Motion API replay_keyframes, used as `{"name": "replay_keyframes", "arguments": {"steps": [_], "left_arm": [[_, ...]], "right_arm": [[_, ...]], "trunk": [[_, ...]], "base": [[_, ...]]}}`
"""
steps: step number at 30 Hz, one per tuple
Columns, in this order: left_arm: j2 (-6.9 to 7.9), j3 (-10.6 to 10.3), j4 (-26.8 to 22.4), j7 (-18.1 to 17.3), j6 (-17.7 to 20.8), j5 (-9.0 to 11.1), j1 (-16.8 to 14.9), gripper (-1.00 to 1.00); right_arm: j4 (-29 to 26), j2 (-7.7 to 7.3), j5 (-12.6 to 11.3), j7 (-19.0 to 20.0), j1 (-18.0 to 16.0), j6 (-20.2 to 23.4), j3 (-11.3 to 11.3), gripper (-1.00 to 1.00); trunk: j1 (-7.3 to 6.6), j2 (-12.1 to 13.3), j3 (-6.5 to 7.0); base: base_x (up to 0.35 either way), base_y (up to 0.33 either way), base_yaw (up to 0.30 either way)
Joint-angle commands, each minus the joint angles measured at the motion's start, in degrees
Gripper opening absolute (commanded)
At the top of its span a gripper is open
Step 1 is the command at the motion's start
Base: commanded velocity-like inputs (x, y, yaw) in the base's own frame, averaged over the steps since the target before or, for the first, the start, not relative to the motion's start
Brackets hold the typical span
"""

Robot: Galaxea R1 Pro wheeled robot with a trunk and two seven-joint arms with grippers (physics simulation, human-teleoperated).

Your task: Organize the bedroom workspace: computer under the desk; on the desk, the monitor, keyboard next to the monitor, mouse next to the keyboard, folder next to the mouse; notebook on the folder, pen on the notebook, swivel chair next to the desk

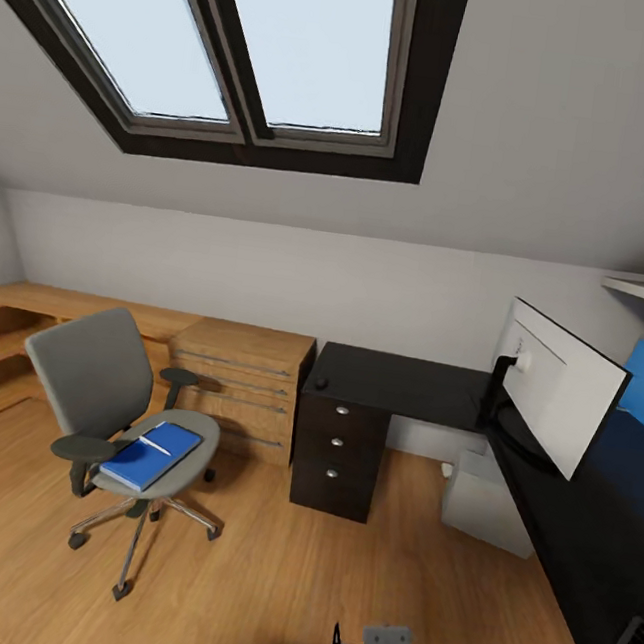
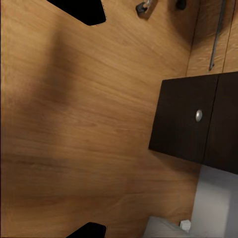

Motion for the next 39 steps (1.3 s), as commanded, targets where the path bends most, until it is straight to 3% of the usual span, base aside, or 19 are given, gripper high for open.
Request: {"name": "replay_keyframes", "arguments": {"steps": [1, 14, 20, 26, 39], "left_arm": [[-0.02, 0.02, -0.09, 0.05, -0.08, 0.6, 0.01, 1.0], [-0.02, 0.02, 0.0, 0.05, -0.07, 0.62, 0.01, 1.0], [0.0, 0.02, 0.0, 0.05, -0.08, 0.6, 0.01, 1.0], [0.05, 0.02, 0.0, 0.05, -0.13, 0.6, 0.01, 1.0], [0.06, 0.02, 0.0, 0.05, -0.17, 0.6, 0.01, 1.0]], "right_arm": [[0.05, 0.04, -0.39, -0.21, -0.04, -0.13, 0.5, 1.0], [-0.03, 0.0, -0.59, -0.28, -0.04, -0.05, 0.31, 1.0], [-0.14, -0.01, -3.65, -0.26, -0.04, -0.04, 0.3, 1.0], [-0.22, -0.01, -5.84, -0.22, -0.04, -0.04, 0.36, 1.0], [-0.29, -0.11, -6.44, -0.22, -0.04, -0.07, 0.32, 1.0]], "trunk": [[-0.03, -0.05, -0.07], [-0.03, -0.05, -0.29], [-0.03, -0.05, -0.77], [-0.03, -0.05, -1.31], [-0.03, -0.05, -2.49]], "base": [[-0.336, 0.0, 0.0], [-0.336, 0.0, 0.0], [-0.305, 0.0, 0.0], [-0.095, 0.0, 0.0], [-0.011, -0.001, 0.0]]}}
